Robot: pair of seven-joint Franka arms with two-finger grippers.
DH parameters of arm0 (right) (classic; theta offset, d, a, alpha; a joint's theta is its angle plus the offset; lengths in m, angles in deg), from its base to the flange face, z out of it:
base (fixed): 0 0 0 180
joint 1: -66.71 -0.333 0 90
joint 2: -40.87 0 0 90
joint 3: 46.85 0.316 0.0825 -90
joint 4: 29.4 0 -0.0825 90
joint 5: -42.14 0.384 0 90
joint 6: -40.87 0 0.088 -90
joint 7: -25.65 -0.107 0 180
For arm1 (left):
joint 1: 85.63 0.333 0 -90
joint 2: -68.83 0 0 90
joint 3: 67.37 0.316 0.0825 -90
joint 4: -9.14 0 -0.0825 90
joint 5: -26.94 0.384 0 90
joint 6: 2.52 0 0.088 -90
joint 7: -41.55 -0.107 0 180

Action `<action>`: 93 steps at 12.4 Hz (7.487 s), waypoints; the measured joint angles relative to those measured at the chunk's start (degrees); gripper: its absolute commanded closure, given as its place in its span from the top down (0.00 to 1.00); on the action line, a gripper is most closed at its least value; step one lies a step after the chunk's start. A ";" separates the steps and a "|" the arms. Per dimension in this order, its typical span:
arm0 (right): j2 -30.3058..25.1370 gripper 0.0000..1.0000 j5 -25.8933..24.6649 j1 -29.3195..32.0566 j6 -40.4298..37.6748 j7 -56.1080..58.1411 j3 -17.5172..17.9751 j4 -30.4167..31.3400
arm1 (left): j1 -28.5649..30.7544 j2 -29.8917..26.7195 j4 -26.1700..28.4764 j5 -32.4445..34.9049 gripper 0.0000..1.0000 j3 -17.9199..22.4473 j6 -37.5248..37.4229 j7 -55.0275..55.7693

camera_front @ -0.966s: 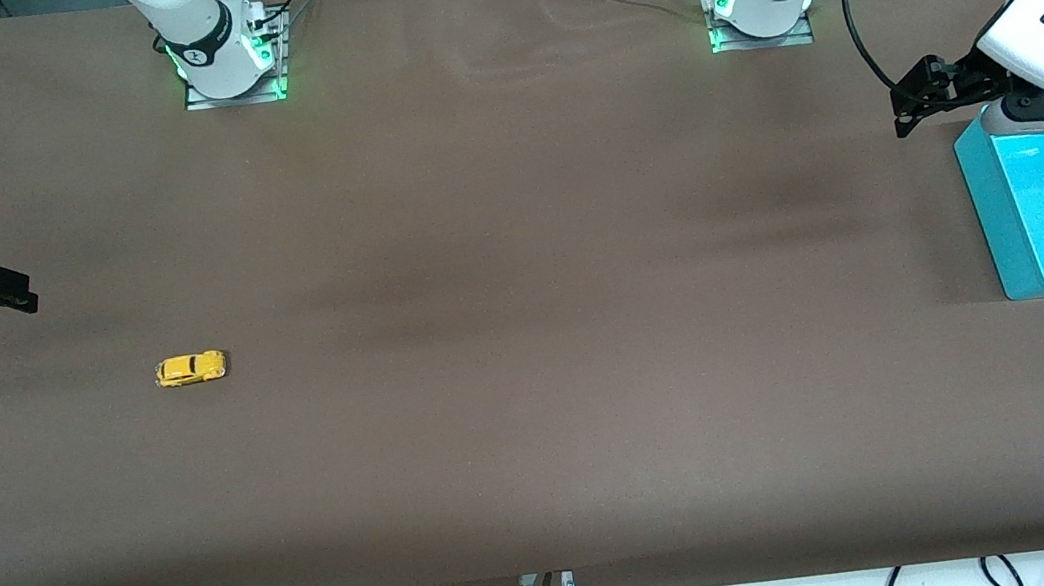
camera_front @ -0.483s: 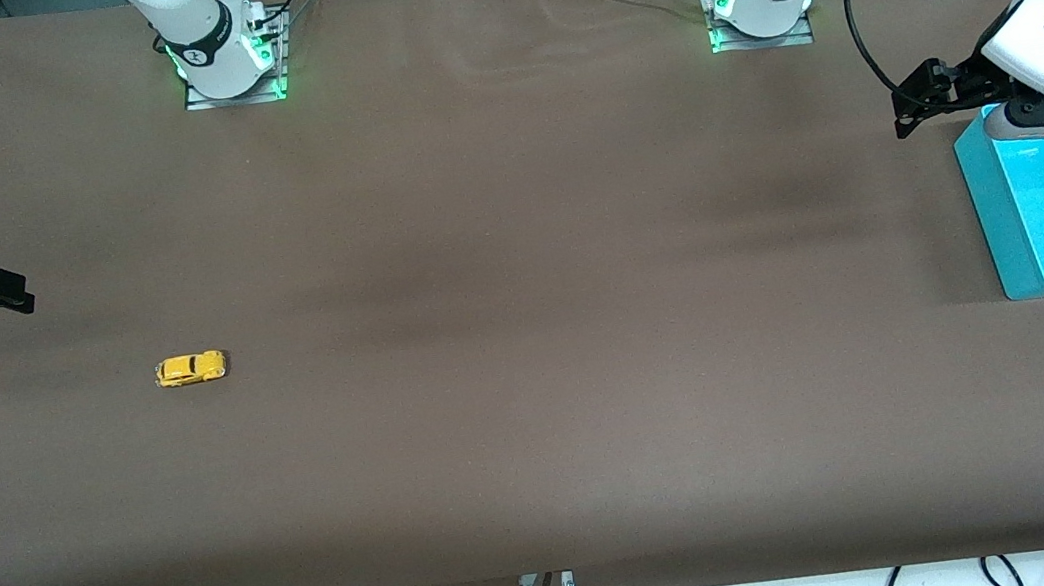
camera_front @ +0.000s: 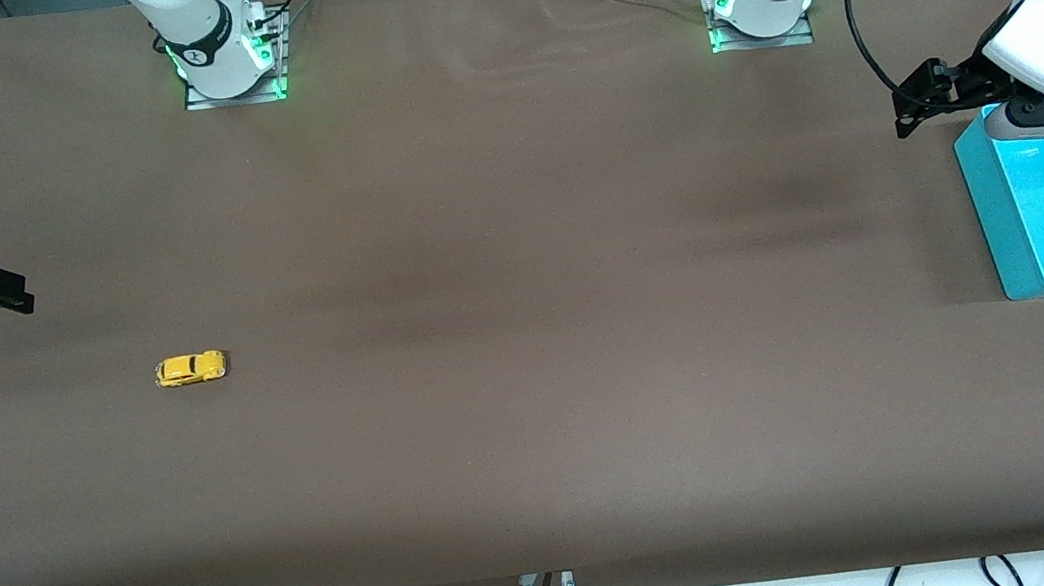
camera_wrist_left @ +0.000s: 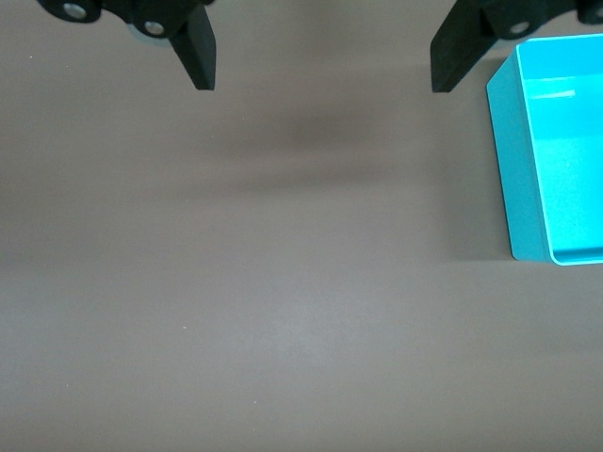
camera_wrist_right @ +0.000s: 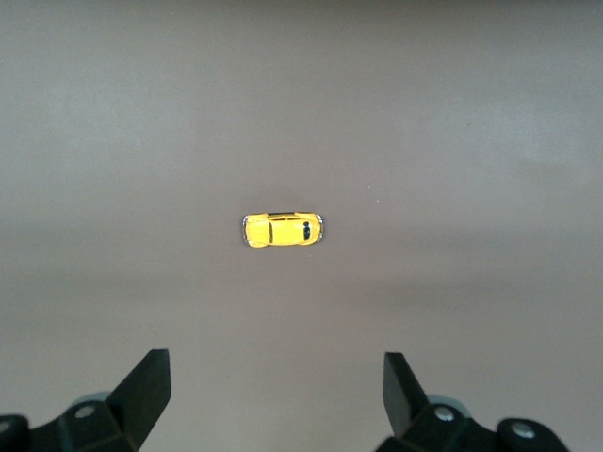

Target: Wind and store yellow beetle car

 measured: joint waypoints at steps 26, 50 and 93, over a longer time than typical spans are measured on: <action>1.17 1.00 0.07 -3.04 -0.22 0.04 1.01 0.08 | 0.48 0.00 0.00 0.00 1.00 0.00 -1.24 0.00; 11.03 1.00 -0.12 -2.51 45.61 80.14 -2.32 31.75 | 0.49 0.00 0.00 0.00 1.00 -0.01 -1.44 0.00; 21.26 1.00 7.23 14.08 58.09 107.72 -1.36 29.65 | 0.49 0.00 0.00 0.00 1.00 -0.01 -2.09 0.00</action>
